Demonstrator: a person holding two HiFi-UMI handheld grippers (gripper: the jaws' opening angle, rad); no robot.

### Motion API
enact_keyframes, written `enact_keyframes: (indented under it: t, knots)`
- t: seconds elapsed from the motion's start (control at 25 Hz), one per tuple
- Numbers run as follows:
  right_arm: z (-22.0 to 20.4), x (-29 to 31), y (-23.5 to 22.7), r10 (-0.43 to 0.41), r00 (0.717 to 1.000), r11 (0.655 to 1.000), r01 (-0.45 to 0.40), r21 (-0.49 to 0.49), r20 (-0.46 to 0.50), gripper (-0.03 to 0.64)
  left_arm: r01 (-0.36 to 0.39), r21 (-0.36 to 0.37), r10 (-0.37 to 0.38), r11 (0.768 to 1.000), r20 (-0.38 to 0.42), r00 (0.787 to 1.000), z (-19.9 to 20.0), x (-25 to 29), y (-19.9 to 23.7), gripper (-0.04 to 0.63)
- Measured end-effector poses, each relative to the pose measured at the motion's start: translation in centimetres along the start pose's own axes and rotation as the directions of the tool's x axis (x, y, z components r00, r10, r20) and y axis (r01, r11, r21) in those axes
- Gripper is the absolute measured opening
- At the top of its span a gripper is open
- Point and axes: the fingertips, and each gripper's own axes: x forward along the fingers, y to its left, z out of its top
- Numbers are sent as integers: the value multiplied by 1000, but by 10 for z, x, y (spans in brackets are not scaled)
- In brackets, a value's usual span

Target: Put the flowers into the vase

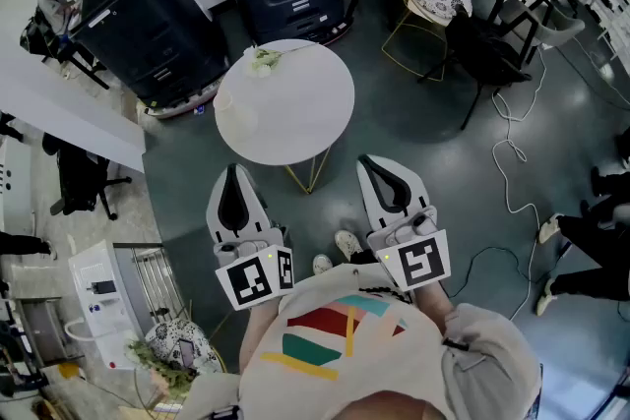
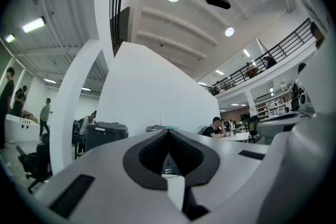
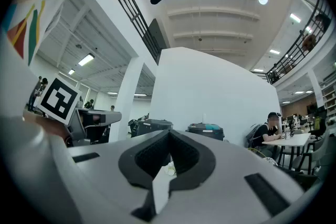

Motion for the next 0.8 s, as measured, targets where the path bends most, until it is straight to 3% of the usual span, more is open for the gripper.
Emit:
enact_keyframes:
  t: [0.28, 0.44, 0.64, 0.8]
  knots:
    - [-3, 0, -1, -27, 1000, 1000, 27, 4, 4, 12, 56, -42, -55, 998, 19, 998, 1, 5, -6, 5]
    - [-12, -3, -13, -32, 999, 997, 32, 73, -1, 12, 98, -46, -96, 994, 58, 994, 8, 8, -17, 5]
    - [-20, 8, -19, 72, 995, 969, -87, 232, 72, 12, 81, 30, -82, 996, 20, 996, 8, 16, -23, 5]
    - [-33, 19, -12, 191, 976, 934, -213, 287, 103, 14, 29, 120, -29, 992, -4, 1000, 2, 18, -23, 5]
